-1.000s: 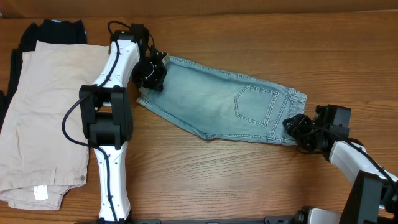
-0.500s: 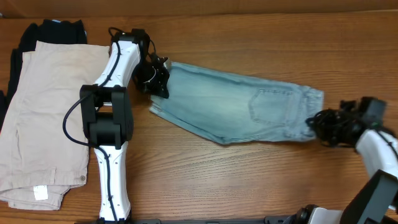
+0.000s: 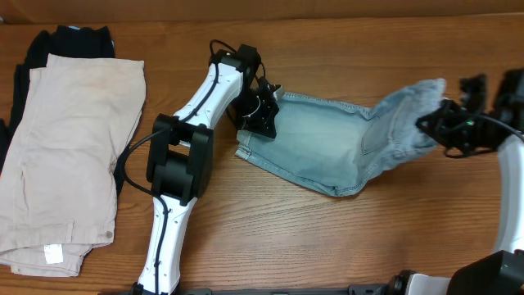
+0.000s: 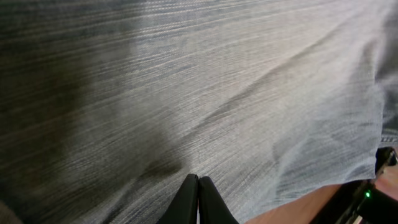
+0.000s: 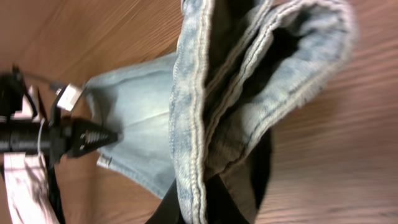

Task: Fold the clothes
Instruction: 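Lift the right end with the right gripper and fold it over toward the left gripper, then lower the folded end onto the shorts, open both grippers and withdraw, then grasp the folded shorts' edge with the right gripper, then drag the folded shorts with the right gripper to the back right corner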

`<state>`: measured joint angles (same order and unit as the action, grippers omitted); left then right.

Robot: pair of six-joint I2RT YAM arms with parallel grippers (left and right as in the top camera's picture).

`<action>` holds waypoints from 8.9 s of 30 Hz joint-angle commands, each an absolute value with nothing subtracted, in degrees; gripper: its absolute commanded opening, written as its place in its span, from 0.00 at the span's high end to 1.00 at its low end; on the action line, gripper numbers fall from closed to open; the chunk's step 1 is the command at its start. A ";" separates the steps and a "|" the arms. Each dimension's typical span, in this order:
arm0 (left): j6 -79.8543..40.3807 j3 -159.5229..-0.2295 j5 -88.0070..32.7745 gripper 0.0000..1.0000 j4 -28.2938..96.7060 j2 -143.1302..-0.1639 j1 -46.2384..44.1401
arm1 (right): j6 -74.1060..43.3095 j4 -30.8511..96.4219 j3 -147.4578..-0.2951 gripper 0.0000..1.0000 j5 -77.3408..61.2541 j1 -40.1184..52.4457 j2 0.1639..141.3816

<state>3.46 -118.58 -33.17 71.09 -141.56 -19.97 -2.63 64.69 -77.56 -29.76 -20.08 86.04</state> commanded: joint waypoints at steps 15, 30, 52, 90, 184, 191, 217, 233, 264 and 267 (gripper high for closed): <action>-8.56 -118.21 -31.64 0.96 76.88 -142.19 -14.33 | -10.28 65.52 -97.21 0.96 -27.33 -6.37 84.84; 4.03 -117.25 -38.89 0.96 72.27 -142.19 -10.52 | -8.56 70.19 -97.21 0.96 -19.49 -6.50 84.93; 1.50 -107.98 -37.08 0.96 64.42 -142.19 -11.16 | -10.85 66.96 -99.33 0.96 -14.79 11.77 94.85; -2.76 -136.77 -24.40 0.11 96.88 -142.17 3.79 | -26.57 58.70 -103.13 0.15 -13.56 21.98 107.28; -6.44 -139.50 -23.73 0.00 76.16 -141.62 0.71 | -23.83 61.41 -80.03 0.37 -27.42 -4.69 107.22; -6.22 -139.50 -22.02 0.00 76.71 -141.62 0.71 | -36.25 58.19 -71.66 0.31 -15.07 4.40 107.26; -6.46 -139.50 -22.02 0.00 75.94 -141.62 0.69 | -35.77 21.26 -60.75 0.96 -8.62 -10.15 107.28; -6.44 -139.50 -21.91 0.00 73.36 -141.64 0.60 | -31.16 -6.94 -64.25 0.96 -10.74 -11.00 121.64; -6.44 -139.50 -18.90 0.00 71.26 -141.69 0.56 | -26.50 16.51 -88.27 0.00 -19.62 -9.78 117.30; -6.42 -139.50 -18.85 0.00 71.26 -141.69 0.56 | -24.99 23.75 -88.27 0.00 -17.12 -9.82 113.40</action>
<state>-6.07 -138.21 -19.25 71.13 -141.78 0.73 -26.52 20.27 -86.89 -18.90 -9.72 119.59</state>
